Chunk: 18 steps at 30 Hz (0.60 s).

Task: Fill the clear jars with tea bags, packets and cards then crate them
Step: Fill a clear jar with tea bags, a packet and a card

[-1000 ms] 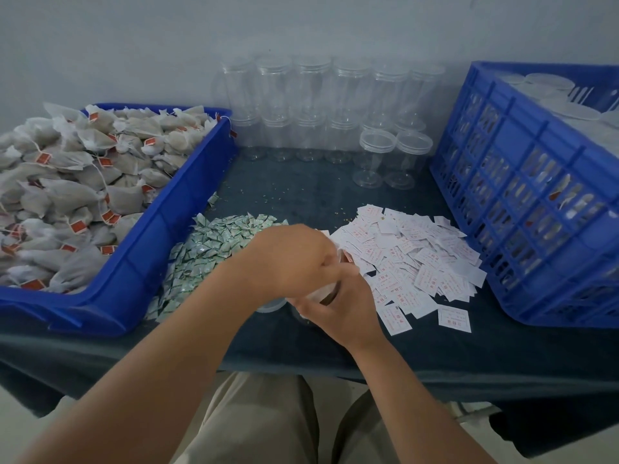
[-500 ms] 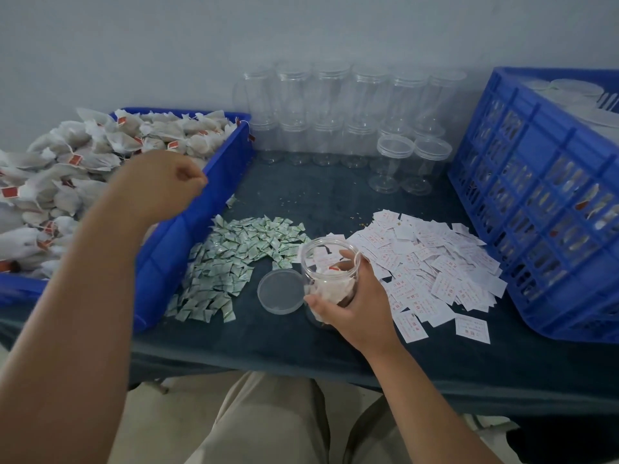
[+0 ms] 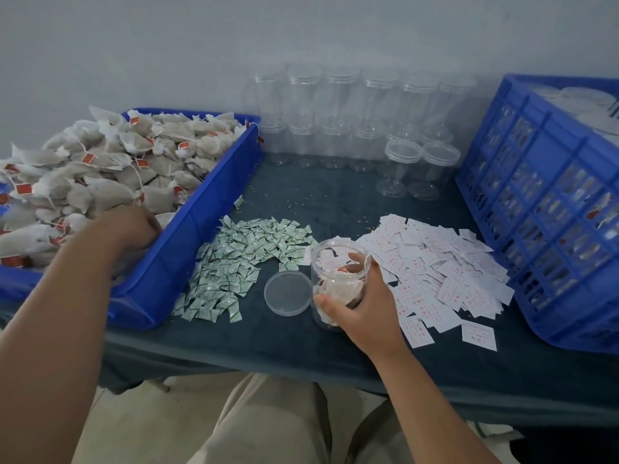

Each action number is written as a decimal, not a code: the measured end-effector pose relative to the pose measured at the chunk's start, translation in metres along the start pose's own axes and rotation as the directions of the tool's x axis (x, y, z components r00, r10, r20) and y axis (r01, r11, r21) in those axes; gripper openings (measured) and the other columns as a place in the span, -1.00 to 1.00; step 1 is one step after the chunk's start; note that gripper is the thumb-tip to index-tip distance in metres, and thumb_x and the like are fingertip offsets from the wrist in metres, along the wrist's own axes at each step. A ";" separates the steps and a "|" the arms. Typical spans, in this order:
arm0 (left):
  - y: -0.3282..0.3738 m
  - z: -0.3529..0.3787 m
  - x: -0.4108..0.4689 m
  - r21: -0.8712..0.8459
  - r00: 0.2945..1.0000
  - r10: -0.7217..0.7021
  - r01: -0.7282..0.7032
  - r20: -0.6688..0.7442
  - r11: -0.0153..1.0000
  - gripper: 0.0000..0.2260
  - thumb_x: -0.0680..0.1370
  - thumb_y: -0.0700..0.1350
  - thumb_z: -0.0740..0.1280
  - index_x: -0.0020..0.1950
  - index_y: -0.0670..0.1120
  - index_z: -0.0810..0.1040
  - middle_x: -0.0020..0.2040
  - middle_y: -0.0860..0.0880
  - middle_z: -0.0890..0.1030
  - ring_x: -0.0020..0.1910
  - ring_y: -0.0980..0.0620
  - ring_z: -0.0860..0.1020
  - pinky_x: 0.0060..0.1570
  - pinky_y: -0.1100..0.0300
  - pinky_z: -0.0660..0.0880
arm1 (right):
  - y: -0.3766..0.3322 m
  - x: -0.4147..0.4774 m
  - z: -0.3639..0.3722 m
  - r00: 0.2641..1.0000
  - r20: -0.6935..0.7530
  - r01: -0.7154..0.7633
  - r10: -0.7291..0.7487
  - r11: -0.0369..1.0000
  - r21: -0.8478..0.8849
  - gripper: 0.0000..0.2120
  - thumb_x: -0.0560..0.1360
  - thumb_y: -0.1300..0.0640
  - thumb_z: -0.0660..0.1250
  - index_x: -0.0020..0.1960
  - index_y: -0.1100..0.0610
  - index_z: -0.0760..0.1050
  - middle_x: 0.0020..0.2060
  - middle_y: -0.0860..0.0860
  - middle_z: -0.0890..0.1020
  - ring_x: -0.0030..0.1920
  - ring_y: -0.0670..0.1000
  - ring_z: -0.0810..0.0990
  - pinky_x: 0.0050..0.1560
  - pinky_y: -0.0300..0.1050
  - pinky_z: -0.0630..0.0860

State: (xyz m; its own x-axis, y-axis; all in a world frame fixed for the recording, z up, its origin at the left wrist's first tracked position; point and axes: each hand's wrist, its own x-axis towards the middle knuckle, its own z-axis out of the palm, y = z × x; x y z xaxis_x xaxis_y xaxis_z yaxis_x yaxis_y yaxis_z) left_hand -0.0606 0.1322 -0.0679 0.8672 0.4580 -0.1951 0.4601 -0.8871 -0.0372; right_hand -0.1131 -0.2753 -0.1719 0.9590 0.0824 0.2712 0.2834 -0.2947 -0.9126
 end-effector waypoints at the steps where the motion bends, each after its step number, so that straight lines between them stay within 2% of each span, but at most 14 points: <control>1: -0.001 0.006 0.000 0.036 0.999 0.014 -0.016 0.052 0.999 -0.81 0.67 -0.19 0.31 0.19 -0.18 0.68 0.24 -0.25 0.64 0.11 -0.20 0.61 0.09 0.01 0.52 | 0.000 0.000 0.000 1.000 0.001 -0.001 0.001 1.000 0.000 -0.16 0.25 -0.37 0.58 0.44 -0.15 0.41 0.22 -0.42 0.57 0.23 -0.31 0.59 0.13 -0.42 0.53; 3: -0.003 0.014 -0.001 0.084 0.995 0.021 -0.029 0.098 0.996 -0.78 0.68 -0.22 0.26 0.21 -0.25 0.65 0.23 -0.28 0.63 0.07 -0.21 0.61 0.05 0.01 0.49 | 0.001 0.000 0.000 1.000 0.005 -0.002 0.002 1.000 0.002 -0.16 0.26 -0.38 0.57 0.44 -0.14 0.41 0.22 -0.43 0.56 0.23 -0.31 0.59 0.12 -0.42 0.53; 5: -0.003 0.011 0.002 0.039 0.999 0.004 -0.005 0.036 0.999 -0.79 0.67 -0.17 0.31 0.22 -0.15 0.70 0.22 -0.22 0.67 0.15 -0.18 0.62 0.14 0.02 0.52 | 0.001 0.000 -0.001 1.000 0.003 -0.001 0.001 1.000 0.000 -0.19 0.26 -0.37 0.57 0.42 -0.18 0.39 0.22 -0.44 0.56 0.23 -0.32 0.59 0.11 -0.43 0.53; 8: -0.002 0.000 0.005 -0.136 0.995 -0.002 -0.012 -0.102 0.991 -0.88 0.62 -0.11 0.41 0.07 -0.05 0.75 0.11 -0.14 0.70 0.11 -0.15 0.61 0.16 0.01 0.54 | 0.002 0.001 -0.001 1.000 0.002 -0.010 0.010 1.000 0.010 -0.21 0.28 -0.35 0.60 0.41 -0.22 0.38 0.22 -0.43 0.57 0.25 -0.29 0.59 0.14 -0.40 0.54; 11: -0.002 -0.002 0.002 -0.355 0.983 -0.011 -0.056 -0.185 0.933 -0.95 0.57 -0.09 0.49 -0.05 -0.04 0.73 -0.06 -0.04 0.69 -0.05 -0.07 0.61 0.00 0.05 0.52 | 0.003 0.001 -0.001 1.000 -0.010 -0.010 0.011 1.000 0.020 -0.20 0.27 -0.35 0.60 0.42 -0.23 0.37 0.23 -0.45 0.56 0.26 -0.30 0.59 0.14 -0.42 0.53; 14: 0.005 -0.012 -0.013 -0.578 0.968 -0.032 -0.122 -0.250 0.807 -0.86 0.54 -0.07 0.53 0.08 0.05 0.68 -0.07 0.08 0.65 -0.15 0.07 0.63 -0.18 0.14 0.48 | 0.005 0.001 0.000 1.000 -0.014 -0.008 0.008 1.000 0.016 -0.19 0.27 -0.37 0.61 0.42 -0.26 0.37 0.24 -0.41 0.58 0.26 -0.26 0.61 0.15 -0.33 0.59; 16: 0.012 -0.025 -0.026 -0.586 0.927 -0.032 -0.209 -0.373 0.783 -0.78 0.52 -0.09 0.50 0.16 0.08 0.69 0.01 0.08 0.65 -0.10 0.09 0.63 -0.10 0.12 0.50 | 0.006 0.001 0.001 1.000 -0.013 -0.011 0.011 1.000 0.011 -0.19 0.27 -0.38 0.61 0.42 -0.26 0.37 0.25 -0.39 0.58 0.26 -0.24 0.61 0.16 -0.28 0.62; 18: 0.024 -0.040 -0.041 -0.585 0.868 -0.008 -0.328 -0.497 0.742 -0.73 0.48 -0.13 0.50 0.15 0.09 0.71 0.01 0.13 0.68 -0.07 0.17 0.63 -0.02 0.15 0.54 | 0.005 0.001 0.001 1.000 -0.014 -0.017 0.017 1.000 0.008 -0.19 0.27 -0.38 0.61 0.41 -0.27 0.36 0.24 -0.41 0.57 0.26 -0.26 0.61 0.15 -0.29 0.62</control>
State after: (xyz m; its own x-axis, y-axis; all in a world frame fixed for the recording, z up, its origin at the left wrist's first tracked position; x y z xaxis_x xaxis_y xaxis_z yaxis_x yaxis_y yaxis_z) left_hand -0.0778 0.0944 -0.0213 0.8433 0.4332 0.3182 0.1682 -0.7749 0.6093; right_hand -0.1105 -0.2758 -0.1766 0.9635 0.0639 0.2599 0.2672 -0.2883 -0.9195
